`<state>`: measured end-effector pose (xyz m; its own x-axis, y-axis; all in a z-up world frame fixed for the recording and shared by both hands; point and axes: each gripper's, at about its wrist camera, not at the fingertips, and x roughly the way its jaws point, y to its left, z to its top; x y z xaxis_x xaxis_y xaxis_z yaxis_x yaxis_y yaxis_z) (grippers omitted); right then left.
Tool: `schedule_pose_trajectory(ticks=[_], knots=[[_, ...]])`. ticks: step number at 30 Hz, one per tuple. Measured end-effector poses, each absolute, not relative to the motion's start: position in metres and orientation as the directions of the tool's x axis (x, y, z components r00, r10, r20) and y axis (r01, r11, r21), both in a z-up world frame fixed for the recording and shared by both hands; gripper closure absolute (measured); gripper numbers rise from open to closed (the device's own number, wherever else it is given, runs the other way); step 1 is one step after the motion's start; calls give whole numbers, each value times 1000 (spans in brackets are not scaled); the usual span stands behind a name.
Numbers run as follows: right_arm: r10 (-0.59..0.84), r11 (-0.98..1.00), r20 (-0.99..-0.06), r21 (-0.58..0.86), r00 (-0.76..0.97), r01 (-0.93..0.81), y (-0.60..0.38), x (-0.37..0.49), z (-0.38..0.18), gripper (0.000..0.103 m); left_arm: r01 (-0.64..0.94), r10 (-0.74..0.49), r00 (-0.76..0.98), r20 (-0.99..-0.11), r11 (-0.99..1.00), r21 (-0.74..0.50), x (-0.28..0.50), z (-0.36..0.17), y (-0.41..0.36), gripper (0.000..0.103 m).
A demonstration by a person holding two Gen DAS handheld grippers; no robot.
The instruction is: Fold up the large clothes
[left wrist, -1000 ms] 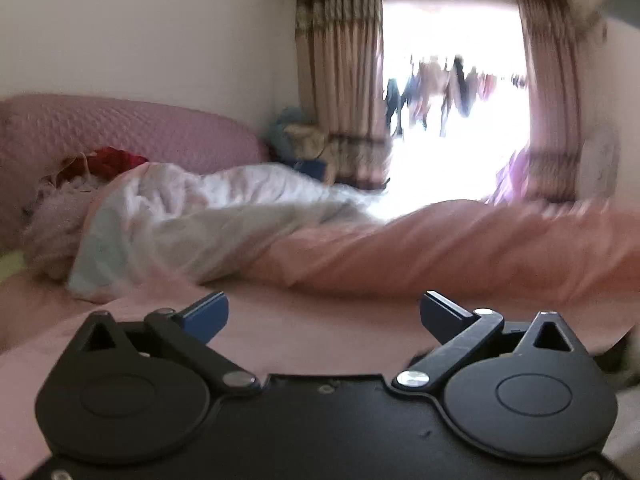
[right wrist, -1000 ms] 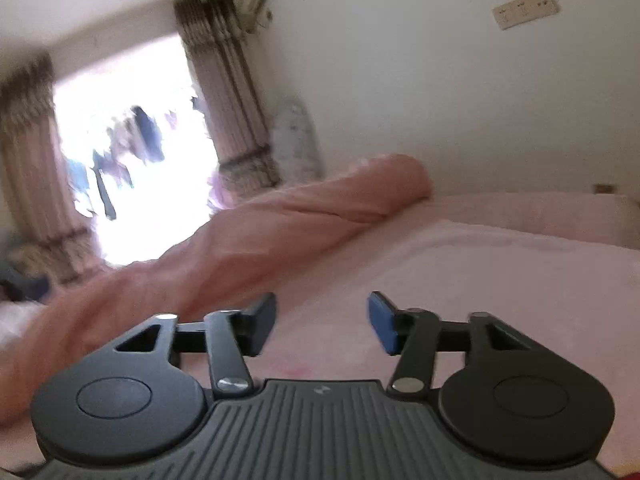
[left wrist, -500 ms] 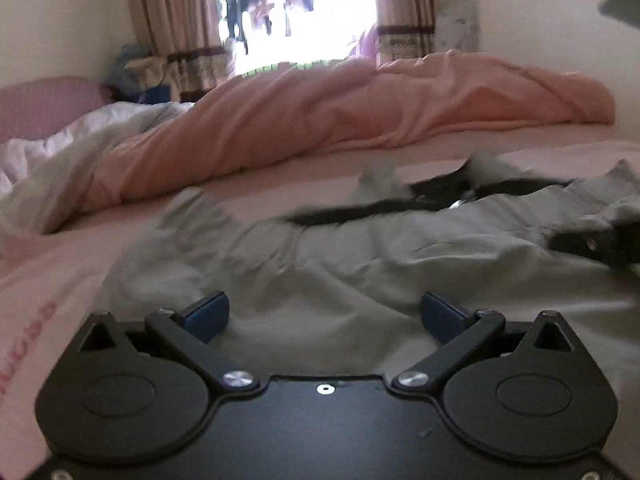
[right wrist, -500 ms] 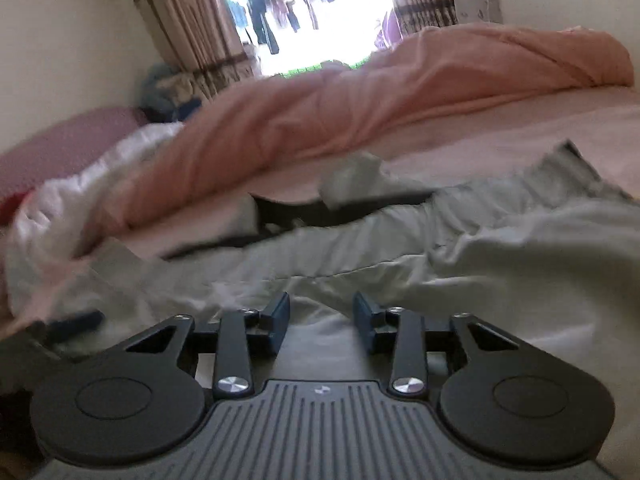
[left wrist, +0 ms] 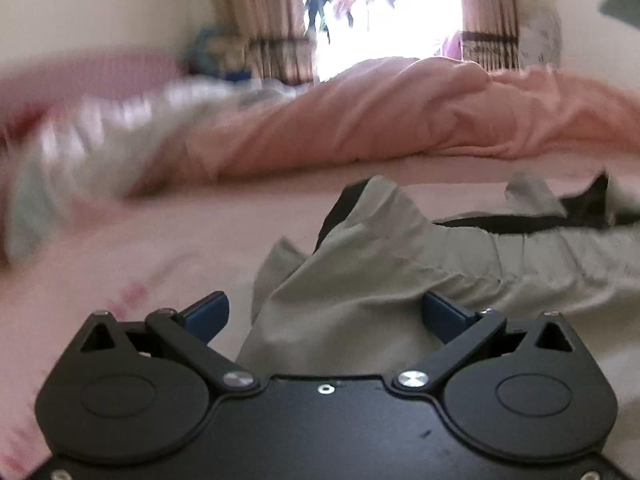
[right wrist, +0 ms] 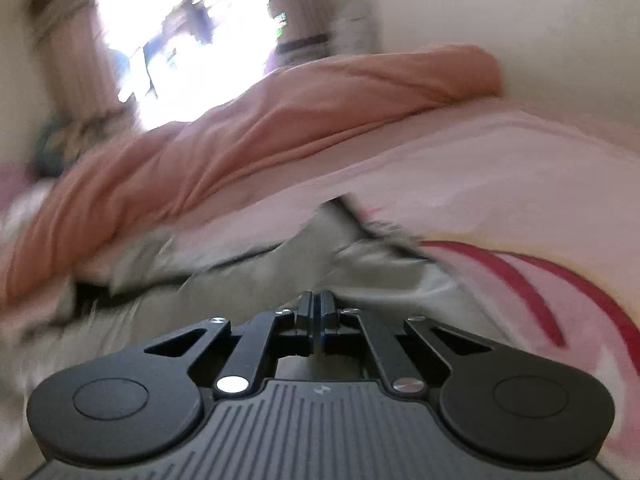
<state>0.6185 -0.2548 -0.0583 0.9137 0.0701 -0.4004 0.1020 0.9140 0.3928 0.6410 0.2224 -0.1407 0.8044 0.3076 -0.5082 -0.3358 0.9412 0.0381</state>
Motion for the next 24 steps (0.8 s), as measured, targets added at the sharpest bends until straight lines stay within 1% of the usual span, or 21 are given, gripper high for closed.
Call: schedule_pose_trajectory(ticks=[2, 6, 9, 12, 14, 15, 16, 17, 18, 19, 20, 21, 22, 23, 24], knots=[[125, 879, -404, 468, 906, 87, -265, 628, -67, 102, -336, 262, 800, -540, 941, -40, 647, -144, 236, 0], [153, 874, -412, 480, 898, 71, -266, 636, -72, 102, -328, 217, 785, -580, 940, -92, 657, -151, 244, 0], [201, 828, -392, 557, 898, 58, -279, 638, -75, 102, -325, 180, 781, -599, 935, -143, 666, -155, 251, 0], [269, 754, -354, 656, 895, 33, -293, 642, -79, 102, -323, 172, 781, -601, 934, -153, 666, -156, 254, 0], [299, 722, -354, 691, 886, 32, -298, 637, -80, 100, -323, 181, 782, -597, 936, -139, 667, -156, 252, 0], [301, 741, -384, 670, 873, 39, -296, 632, -75, 97, -322, 184, 782, -595, 937, -134, 662, -157, 253, 0], [294, 788, -423, 615, 857, 34, -291, 625, -64, 93, -320, 187, 783, -594, 939, -126, 657, -155, 251, 0], [283, 844, -456, 537, 844, 7, -280, 615, -53, 78, -319, 184, 781, -597, 939, -128, 657, -154, 252, 0], [282, 896, -514, 442, 810, -32, -265, 603, -43, 65, -322, 173, 778, -604, 936, -146, 657, -155, 254, 0], [250, 940, -559, 337, 791, -59, -248, 588, -32, 64, -325, 163, 777, -608, 931, -165, 654, -154, 256, 0], [200, 965, -566, 254, 800, -62, -235, 571, -24, 62, -327, 159, 778, -608, 928, -177, 652, -154, 257, 0], [156, 979, -540, 196, 827, -57, -222, 551, -15, 60, -331, 163, 777, -608, 928, -173, 651, -152, 256, 0], [149, 980, -496, 188, 856, -62, -212, 533, -8, 56, -339, 179, 774, -608, 927, -160, 649, -148, 254, 0], [169, 975, -464, 209, 870, -78, -205, 522, -3, 46, -347, 207, 776, -595, 929, -129, 646, -143, 249, 0], [195, 967, -445, 236, 874, -95, -195, 514, 0, 39, -351, 245, 784, -571, 933, -80, 643, -135, 241, 0]])
